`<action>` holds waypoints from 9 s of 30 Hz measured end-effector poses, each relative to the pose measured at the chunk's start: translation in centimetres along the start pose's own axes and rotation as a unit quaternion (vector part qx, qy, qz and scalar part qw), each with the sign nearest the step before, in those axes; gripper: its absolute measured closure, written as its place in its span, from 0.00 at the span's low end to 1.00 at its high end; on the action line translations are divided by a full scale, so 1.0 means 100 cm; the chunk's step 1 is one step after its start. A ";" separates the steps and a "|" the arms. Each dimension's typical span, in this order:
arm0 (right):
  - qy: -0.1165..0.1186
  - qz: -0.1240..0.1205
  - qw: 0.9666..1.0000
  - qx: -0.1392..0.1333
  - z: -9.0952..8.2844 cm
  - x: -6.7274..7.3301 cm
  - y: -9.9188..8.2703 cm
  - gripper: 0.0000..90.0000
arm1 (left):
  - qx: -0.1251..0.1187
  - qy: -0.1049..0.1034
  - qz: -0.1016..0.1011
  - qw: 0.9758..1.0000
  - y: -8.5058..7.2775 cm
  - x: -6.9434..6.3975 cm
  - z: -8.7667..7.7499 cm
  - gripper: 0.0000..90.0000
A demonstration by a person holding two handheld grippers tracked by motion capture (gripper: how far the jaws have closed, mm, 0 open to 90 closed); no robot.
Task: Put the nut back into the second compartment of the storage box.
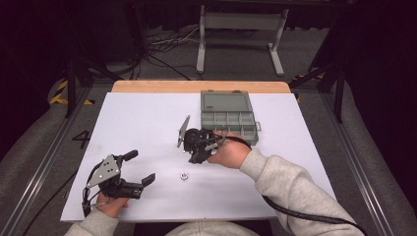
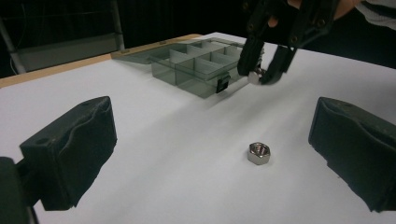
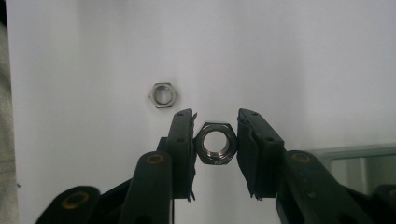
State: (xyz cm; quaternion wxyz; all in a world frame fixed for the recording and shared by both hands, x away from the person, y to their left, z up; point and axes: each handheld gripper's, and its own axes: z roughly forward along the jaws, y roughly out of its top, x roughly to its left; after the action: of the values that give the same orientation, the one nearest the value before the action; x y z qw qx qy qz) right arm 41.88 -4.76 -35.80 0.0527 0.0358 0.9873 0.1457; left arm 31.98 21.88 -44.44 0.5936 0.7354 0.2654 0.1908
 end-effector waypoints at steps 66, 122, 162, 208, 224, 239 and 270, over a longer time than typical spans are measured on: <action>-0.076 0.191 0.978 0.025 0.019 -0.161 -0.077 0.75 | -0.004 0.001 -0.004 1.000 -0.001 0.000 0.000 0.02; 0.000 -0.021 0.999 -0.041 0.013 0.017 0.009 0.13 | -0.005 0.001 -0.001 1.000 0.000 0.000 0.000 0.02; 0.044 -0.028 0.998 0.022 0.057 0.022 0.016 0.75 | -0.005 0.000 -0.001 1.000 0.000 0.000 -0.001 0.02; -0.086 0.126 0.988 -0.028 -0.034 -0.124 -0.031 0.75 | -0.003 0.001 0.001 1.000 0.000 0.001 -0.001 0.02; -0.101 0.175 0.979 -0.018 -0.007 -0.154 -0.064 0.75 | -0.003 -0.001 -0.002 1.000 0.000 0.001 -0.001 0.02; -0.086 0.198 0.976 0.004 0.019 -0.161 -0.080 0.75 | -0.003 0.000 -0.002 1.000 0.000 0.001 -0.001 0.02; -0.189 0.195 0.871 -0.410 -0.075 -0.019 -0.234 0.00 | -0.006 -0.005 -0.005 1.000 0.001 -0.001 0.002 0.02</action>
State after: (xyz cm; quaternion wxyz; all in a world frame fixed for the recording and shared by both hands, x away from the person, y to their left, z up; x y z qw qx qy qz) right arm 41.63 -29.36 -35.34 0.2188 0.2295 0.7829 0.5353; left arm 32.03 21.68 -44.40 0.6005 0.7311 0.2652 0.1858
